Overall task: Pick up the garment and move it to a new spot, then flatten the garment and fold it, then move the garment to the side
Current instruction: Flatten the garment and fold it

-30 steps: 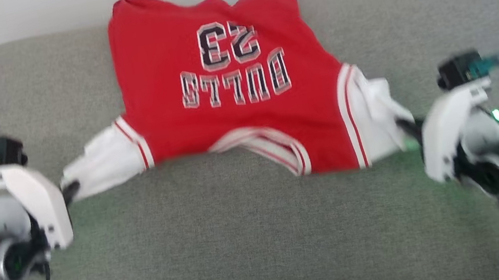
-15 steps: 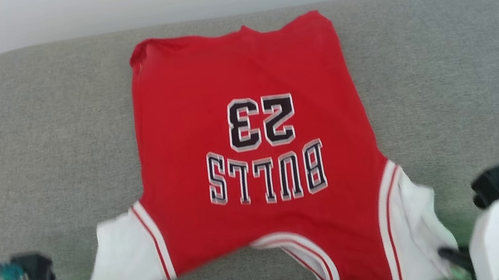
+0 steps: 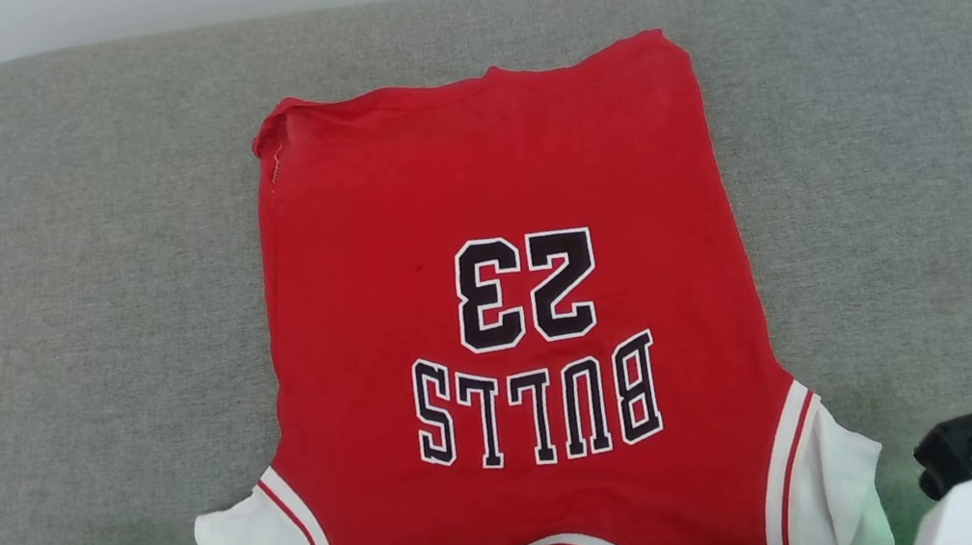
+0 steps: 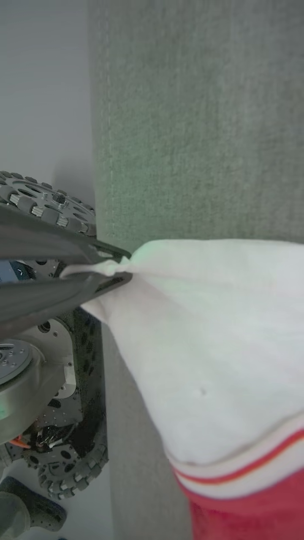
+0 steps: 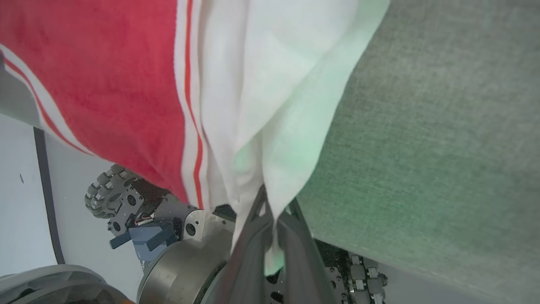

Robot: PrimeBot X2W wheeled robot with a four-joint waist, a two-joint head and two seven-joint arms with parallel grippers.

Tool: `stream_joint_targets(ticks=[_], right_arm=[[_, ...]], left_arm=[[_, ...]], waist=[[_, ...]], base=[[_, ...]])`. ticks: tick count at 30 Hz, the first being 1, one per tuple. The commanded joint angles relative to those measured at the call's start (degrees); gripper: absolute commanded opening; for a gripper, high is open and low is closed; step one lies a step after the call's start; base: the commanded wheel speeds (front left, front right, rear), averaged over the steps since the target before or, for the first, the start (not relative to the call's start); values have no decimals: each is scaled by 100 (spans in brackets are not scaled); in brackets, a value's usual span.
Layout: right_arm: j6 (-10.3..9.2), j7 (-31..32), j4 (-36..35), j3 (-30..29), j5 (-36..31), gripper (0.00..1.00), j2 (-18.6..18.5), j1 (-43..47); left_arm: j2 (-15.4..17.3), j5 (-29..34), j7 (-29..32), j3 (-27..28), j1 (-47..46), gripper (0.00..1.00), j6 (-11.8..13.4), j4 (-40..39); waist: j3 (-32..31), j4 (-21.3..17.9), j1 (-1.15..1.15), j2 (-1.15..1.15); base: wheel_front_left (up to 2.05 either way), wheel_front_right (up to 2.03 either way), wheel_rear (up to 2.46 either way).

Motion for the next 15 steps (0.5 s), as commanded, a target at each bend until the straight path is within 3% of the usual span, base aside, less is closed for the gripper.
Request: stream_joint_targets(ticks=[1, 2, 4, 5, 11, 15], right_arm=[[-2, -55, 60, 19, -41, 0, 26, -69], [-2, -135, 161, 70, -118, 9, 22, -84], [-2, -307, 290, 130, -208, 73, 33, -169], [-2, -361, 327, 165, -237, 100, 49, -195], [-3, -502, -203, 152, -301, 100, -10, -380], [-2, -362, -779, 9, -349, 100, 137, -548]], left_arm=[[-42, 89, -29, 16, -37, 0, -34, 26], [-97, 86, -77, 37, -60, 0, -75, 74], [-169, 76, -168, 73, -108, 0, -132, 166], [-201, 63, -202, 101, -131, 0, -154, 213], [-295, -13, -419, 240, -156, 0, -266, 304], [-295, 4, -485, 275, -169, 0, -316, 283]], waist=[[12, -6, 0, -1], [30, -6, 0, -1], [65, -10, 0, -1], [77, -10, 0, -1], [143, -37, 0, -1], [195, -28, 0, -1]], base=[[0, 0, 0], [0, 0, 0], [0, 0, 0], [0, 0, 0], [0, 0, 0], [0, 0, 0]])
